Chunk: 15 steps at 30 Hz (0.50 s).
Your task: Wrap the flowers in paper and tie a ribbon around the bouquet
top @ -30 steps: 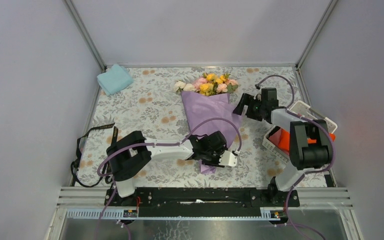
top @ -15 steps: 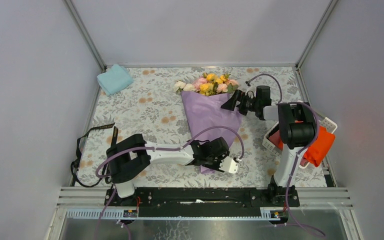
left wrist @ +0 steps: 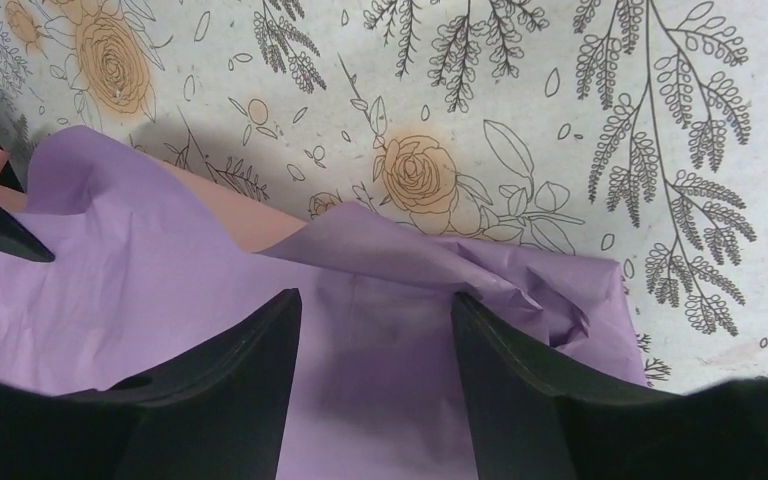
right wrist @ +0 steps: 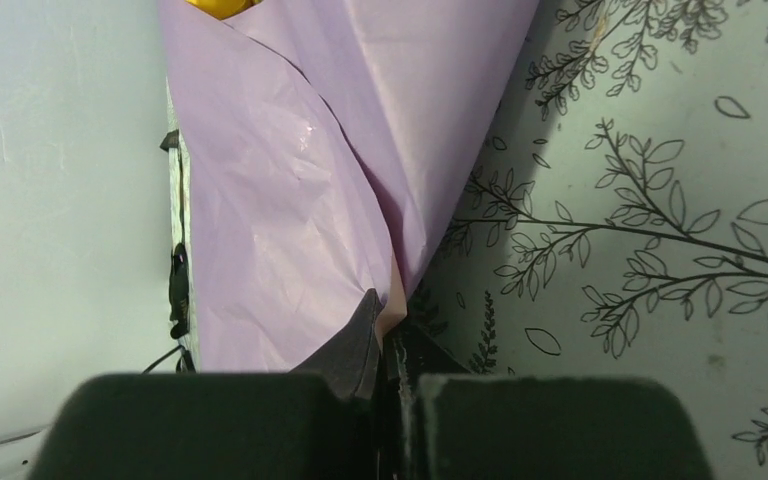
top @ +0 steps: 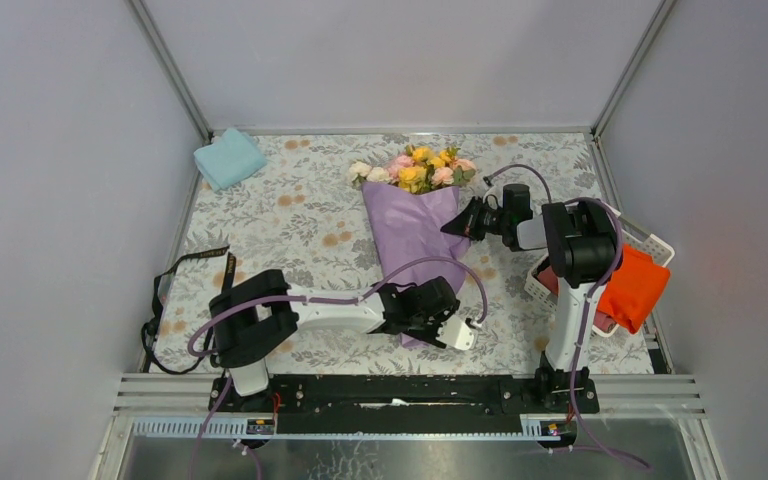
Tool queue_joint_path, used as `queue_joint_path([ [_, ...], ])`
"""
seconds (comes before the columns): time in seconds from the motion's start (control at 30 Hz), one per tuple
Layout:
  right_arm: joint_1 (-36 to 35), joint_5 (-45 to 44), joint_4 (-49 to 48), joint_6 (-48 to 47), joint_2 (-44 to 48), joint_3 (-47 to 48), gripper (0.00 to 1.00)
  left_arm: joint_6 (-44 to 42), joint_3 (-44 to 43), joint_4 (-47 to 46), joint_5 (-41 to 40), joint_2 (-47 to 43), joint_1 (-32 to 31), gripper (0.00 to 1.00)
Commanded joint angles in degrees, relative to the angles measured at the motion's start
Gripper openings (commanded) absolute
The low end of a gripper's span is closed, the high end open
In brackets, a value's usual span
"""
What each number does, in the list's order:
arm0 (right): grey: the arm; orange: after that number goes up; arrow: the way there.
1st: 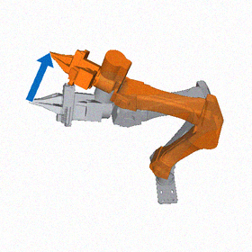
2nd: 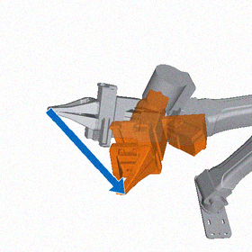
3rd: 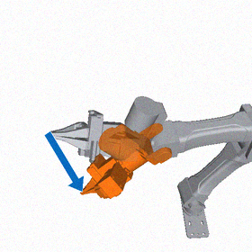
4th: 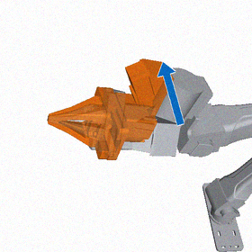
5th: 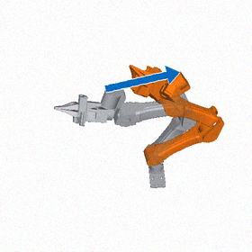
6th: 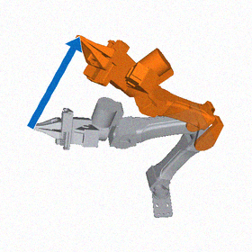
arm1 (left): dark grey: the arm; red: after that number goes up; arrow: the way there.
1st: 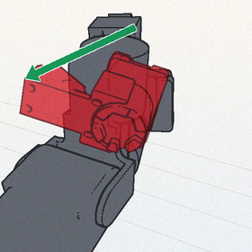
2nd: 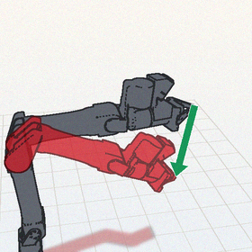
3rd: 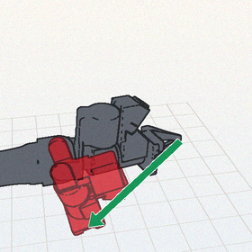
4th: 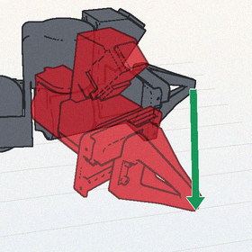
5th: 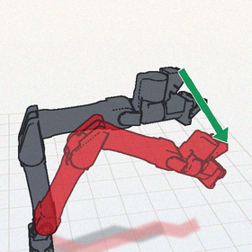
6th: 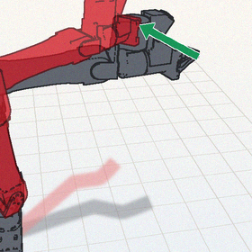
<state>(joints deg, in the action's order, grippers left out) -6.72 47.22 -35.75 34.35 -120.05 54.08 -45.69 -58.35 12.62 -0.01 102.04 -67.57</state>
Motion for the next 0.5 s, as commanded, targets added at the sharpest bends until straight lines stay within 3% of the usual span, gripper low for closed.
queue_joint_path([
  [0.0, -0.75, -0.25, -0.56, 0.53, 3.28, -1.15, 0.0, -1.11, 1.26, 8.53, 2.44, 1.42, -0.11, 0.66],
  [0.1, -0.75, -2.23, 1.32, -0.67, 5.94, -1.73, 0.0, -1.05, -5.51, 17.91, 8.65, -1.12, 2.33, 0.69],
  [0.23, -0.79, -5.1, 3.32, -2.57, 8.88, -3.78, 0.0, 3.58, -15.63, 27.24, 16.9, -4.33, 17.7, 0.77],
  [0.33, -0.83, -6.54, 5.87, -4.8, 10.55, -4.42, 0.0, 8.37, -16.18, 28.26, 14.74, -9.32, 28.62, 0.81],
  [0.47, -1.08, -8.35, 10.53, -7.66, 11.88, -3.37, 0.0, 13.06, -10.34, 29.74, 7.75, -15.55, 43.9, 0.89],
])
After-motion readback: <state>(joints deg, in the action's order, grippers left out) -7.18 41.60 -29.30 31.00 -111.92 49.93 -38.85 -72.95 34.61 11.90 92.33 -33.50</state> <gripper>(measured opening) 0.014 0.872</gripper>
